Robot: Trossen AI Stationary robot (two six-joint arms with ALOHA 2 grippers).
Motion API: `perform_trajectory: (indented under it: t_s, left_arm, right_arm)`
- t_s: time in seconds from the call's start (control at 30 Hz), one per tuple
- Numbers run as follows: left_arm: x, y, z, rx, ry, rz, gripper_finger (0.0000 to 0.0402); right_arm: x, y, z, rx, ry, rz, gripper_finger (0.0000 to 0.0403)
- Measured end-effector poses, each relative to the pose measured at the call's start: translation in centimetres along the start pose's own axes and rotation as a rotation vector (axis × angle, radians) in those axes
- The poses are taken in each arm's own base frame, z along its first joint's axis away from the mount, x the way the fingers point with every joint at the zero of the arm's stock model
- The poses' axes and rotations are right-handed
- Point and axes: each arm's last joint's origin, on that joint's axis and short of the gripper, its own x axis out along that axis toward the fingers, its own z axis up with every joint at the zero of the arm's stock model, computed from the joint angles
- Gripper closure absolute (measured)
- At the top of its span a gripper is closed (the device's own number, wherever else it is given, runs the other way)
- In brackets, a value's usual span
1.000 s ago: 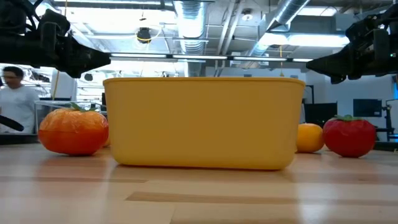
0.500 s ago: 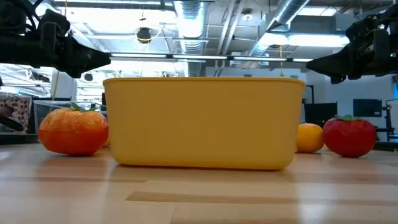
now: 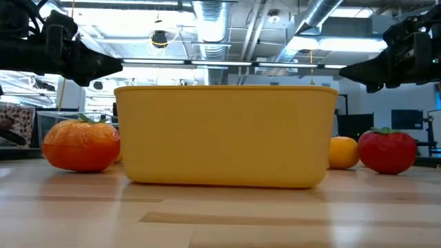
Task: Sort produce into baskets
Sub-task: Put the bottom orange tomato into the yellow bin
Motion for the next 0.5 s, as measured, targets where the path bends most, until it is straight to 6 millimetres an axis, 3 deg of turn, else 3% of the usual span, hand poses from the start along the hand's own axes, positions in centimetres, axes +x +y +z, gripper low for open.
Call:
perform_trajectory:
  t_s: [0.3, 0.5]
  left_arm:
    - [0.0, 0.12, 0.02, -0.086, -0.003, 0.043, 0.0247]
    - [0.02, 0.29, 0.03, -0.124, 0.024, 0.104, 0.019]
  right_arm:
    - [0.0, 0.0, 0.0, 0.0, 0.0, 0.0, 0.0342]
    - [0.0, 0.0, 0.0, 0.0, 0.0, 0.0, 0.0342]
